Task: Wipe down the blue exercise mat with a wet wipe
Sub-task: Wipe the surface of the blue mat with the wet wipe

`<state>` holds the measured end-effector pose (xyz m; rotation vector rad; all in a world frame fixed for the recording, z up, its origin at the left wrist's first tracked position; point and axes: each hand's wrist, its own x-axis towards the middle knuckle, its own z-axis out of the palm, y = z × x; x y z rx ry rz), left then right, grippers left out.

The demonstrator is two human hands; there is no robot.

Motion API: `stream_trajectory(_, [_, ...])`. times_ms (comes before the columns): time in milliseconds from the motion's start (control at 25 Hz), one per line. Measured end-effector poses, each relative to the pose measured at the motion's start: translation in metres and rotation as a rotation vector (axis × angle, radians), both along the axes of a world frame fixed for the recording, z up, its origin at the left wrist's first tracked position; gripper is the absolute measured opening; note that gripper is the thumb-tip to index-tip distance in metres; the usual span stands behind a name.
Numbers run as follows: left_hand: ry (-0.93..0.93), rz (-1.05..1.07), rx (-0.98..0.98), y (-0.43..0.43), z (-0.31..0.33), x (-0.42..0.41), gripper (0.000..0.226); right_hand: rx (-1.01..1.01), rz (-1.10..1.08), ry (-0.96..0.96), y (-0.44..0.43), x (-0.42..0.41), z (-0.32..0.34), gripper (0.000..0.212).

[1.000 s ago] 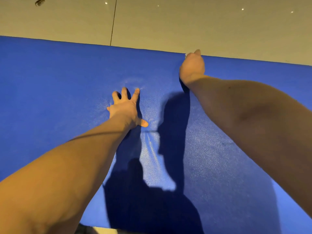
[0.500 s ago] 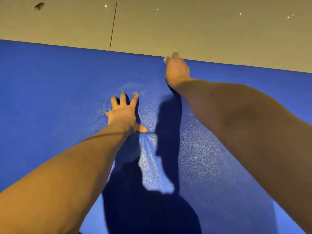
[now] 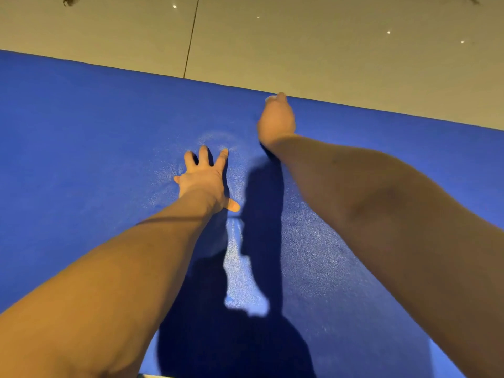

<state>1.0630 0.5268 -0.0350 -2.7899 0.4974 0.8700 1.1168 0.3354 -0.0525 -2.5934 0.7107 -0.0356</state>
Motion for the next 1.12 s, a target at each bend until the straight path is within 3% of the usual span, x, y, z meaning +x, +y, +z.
stream_trajectory(160, [0.010,-0.001,0.021,-0.001,0.001,0.001,0.143,-0.054,0.341,0.142,0.040,-0.013,-0.001,0.037])
stream_trajectory(240, [0.009,-0.005,0.028,-0.001,0.002,0.000,0.143,-0.057,0.290,0.137,0.011,-0.023,0.000,0.043])
stream_trajectory(320, [0.007,-0.012,0.035,-0.001,0.002,0.000,0.142,-0.098,0.101,0.148,-0.033,-0.043,-0.002,0.045])
stream_trajectory(520, [0.002,-0.020,0.046,-0.001,0.002,0.001,0.143,-0.107,-0.181,0.184,-0.071,-0.072,-0.006,0.033])
stream_trajectory(640, [-0.007,-0.027,0.052,-0.001,0.005,-0.001,0.142,0.015,-0.084,0.189,-0.020,-0.077,-0.001,0.035])
stream_trajectory(760, [-0.005,-0.001,0.025,0.003,0.007,-0.006,0.141,0.117,0.247,0.153,0.038,-0.089,0.001,0.021])
stream_trajectory(840, [0.006,0.024,-0.017,0.009,0.007,-0.012,0.136,0.223,0.252,0.109,0.049,-0.097,0.000,0.008])
stream_trajectory(1000, [0.004,0.075,-0.134,0.028,0.005,-0.031,0.114,0.161,0.220,-0.006,0.039,-0.139,-0.005,0.035])
stream_trajectory(1120, [-0.027,0.078,-0.171,0.050,0.006,-0.057,0.102,0.221,0.220,-0.059,0.043,-0.183,-0.009,0.016])
